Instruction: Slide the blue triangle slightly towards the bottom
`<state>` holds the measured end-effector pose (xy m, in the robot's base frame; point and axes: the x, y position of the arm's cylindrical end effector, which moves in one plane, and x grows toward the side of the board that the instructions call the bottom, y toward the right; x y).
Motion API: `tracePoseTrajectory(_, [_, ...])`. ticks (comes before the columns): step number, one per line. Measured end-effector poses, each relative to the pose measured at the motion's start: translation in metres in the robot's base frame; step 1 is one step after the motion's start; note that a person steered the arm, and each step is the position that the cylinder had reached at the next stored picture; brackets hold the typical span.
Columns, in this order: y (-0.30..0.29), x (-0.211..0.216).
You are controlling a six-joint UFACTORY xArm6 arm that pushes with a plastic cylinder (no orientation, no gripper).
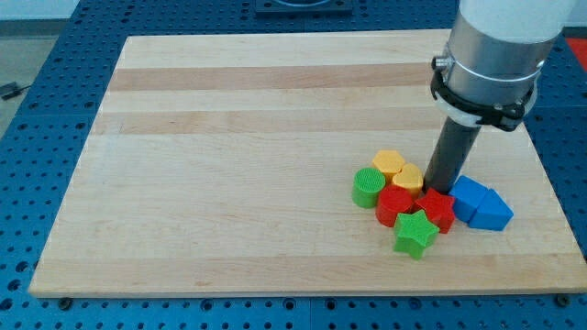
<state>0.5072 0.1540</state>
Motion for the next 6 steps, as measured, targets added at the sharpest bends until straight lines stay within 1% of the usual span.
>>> tracePoseTrajectory(1, [0.000, -0.037])
tracePoseTrajectory(2, [0.015, -0.054])
tracePoseTrajectory(3, [0.033, -0.039])
tracePoseTrajectory(4, [0.051, -0.013])
tracePoseTrajectory(6, [0.058, 0.036])
